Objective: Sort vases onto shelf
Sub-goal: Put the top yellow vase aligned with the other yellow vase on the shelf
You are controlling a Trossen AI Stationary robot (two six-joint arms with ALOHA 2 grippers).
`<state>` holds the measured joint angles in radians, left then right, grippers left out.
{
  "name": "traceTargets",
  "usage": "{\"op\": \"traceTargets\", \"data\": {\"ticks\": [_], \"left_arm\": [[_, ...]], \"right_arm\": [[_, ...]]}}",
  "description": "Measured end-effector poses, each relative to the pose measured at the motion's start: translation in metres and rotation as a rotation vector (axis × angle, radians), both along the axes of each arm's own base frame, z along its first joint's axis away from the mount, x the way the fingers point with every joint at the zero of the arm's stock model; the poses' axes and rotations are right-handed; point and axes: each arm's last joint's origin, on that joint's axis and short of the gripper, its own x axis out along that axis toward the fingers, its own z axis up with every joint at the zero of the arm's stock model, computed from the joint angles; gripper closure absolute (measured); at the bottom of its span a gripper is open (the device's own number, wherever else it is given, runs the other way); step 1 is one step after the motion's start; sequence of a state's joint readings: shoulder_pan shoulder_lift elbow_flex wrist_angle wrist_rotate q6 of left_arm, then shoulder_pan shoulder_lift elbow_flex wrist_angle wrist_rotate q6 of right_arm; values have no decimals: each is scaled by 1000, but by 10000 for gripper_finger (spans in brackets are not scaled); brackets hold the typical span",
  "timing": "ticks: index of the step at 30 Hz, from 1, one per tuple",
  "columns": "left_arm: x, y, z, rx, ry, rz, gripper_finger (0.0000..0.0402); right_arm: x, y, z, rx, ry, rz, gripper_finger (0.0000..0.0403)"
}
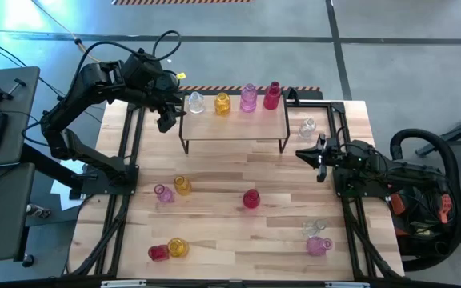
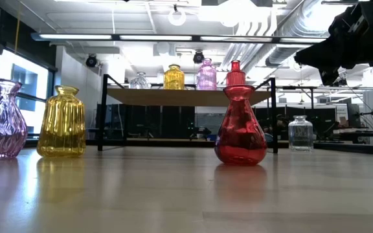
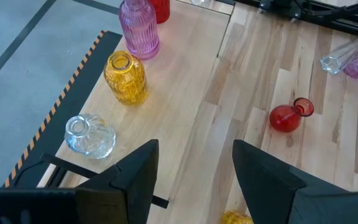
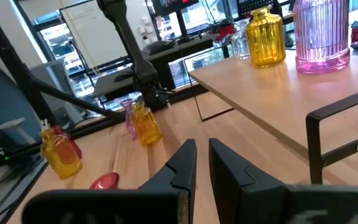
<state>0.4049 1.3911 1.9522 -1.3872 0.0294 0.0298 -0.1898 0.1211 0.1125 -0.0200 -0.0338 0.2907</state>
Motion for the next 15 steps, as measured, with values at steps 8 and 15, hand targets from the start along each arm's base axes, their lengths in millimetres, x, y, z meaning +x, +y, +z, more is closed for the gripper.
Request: {"op": "traceTargets", "data": {"ticks": [8,15], "left_arm": [[0,0,0,0,0,0,204],[1,0,1,22,-3,-20,204]], "right_arm": [[4,2,-21,68,0,25,375],[5,2,-22,64,-43,28,375]]}}
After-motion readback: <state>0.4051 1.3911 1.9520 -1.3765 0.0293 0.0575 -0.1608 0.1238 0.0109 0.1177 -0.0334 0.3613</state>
